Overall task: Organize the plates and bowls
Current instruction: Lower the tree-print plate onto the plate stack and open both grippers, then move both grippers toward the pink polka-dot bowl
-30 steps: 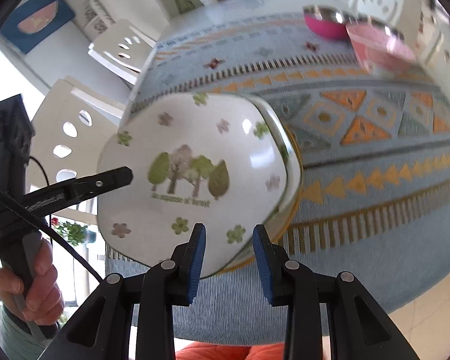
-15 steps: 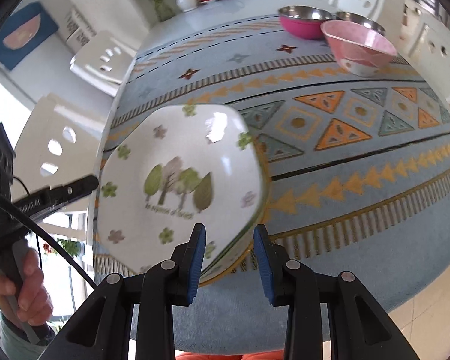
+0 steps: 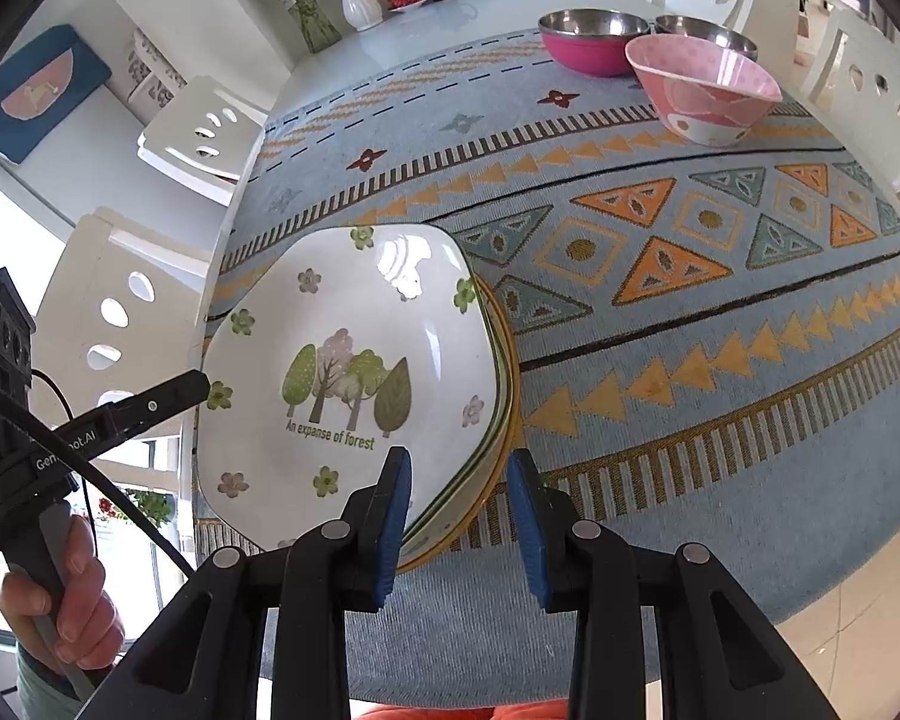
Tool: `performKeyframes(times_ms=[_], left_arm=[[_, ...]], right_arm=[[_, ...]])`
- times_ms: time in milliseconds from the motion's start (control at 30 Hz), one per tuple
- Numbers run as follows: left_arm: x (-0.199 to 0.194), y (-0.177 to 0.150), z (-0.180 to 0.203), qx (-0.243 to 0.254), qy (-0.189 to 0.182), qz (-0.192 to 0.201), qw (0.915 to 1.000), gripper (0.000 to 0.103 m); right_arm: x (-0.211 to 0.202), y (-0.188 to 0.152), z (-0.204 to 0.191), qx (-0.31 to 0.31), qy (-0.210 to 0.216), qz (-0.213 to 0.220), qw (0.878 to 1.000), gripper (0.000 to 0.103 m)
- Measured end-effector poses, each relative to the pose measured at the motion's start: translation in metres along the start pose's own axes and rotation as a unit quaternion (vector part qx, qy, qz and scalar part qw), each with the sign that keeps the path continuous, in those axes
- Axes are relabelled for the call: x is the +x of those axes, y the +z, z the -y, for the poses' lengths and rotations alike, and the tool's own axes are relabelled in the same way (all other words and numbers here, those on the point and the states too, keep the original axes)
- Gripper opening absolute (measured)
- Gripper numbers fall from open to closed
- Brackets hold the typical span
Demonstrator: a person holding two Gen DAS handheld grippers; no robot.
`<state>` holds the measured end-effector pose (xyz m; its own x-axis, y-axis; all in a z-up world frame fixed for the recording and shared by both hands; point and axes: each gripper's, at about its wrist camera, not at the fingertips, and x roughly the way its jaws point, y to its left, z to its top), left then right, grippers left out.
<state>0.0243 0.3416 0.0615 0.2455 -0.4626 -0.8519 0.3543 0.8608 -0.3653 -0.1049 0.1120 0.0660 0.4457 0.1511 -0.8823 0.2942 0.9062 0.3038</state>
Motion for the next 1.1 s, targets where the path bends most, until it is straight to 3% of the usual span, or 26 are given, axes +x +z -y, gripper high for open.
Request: performKeyframes(times_ms=[300, 533, 633, 800, 900, 1100], left_arm=[[-0.021, 0.019, 0.020, 0.008, -0.011, 0.025, 0.9996, 0.048], [-0.029, 0.019, 0.030, 0.009, -0.014, 0.030, 0.9994, 0.048], [-0.038, 0.019, 0.035, 0.014, -0.016, 0.039, 0.9990, 0.048], [-0.057, 0.022, 0.051, 0.030, 0.017, 0.075, 0.9966, 0.048], [-0.069, 0.024, 0.064, 0.041, 0.031, 0.097, 0.9939, 0.048], [-0.083, 0.028, 0.078, 0.053, 0.037, 0.129, 0.9896, 0.059]], right_arm=[[-0.023, 0.020, 0.010, 0.014, -0.001, 0.023, 1.000, 0.033], [-0.029, 0.024, 0.021, 0.037, 0.009, 0.015, 0.999, 0.034], [-0.034, 0.027, 0.019, 0.026, -0.010, 0.010, 1.000, 0.034], [-0.060, 0.033, 0.009, -0.002, -0.036, 0.058, 0.998, 0.035], [-0.076, 0.038, 0.007, -0.011, -0.050, 0.092, 0.994, 0.052], [-0.098, 0.052, 0.010, -0.020, -0.054, 0.126, 0.990, 0.053]])
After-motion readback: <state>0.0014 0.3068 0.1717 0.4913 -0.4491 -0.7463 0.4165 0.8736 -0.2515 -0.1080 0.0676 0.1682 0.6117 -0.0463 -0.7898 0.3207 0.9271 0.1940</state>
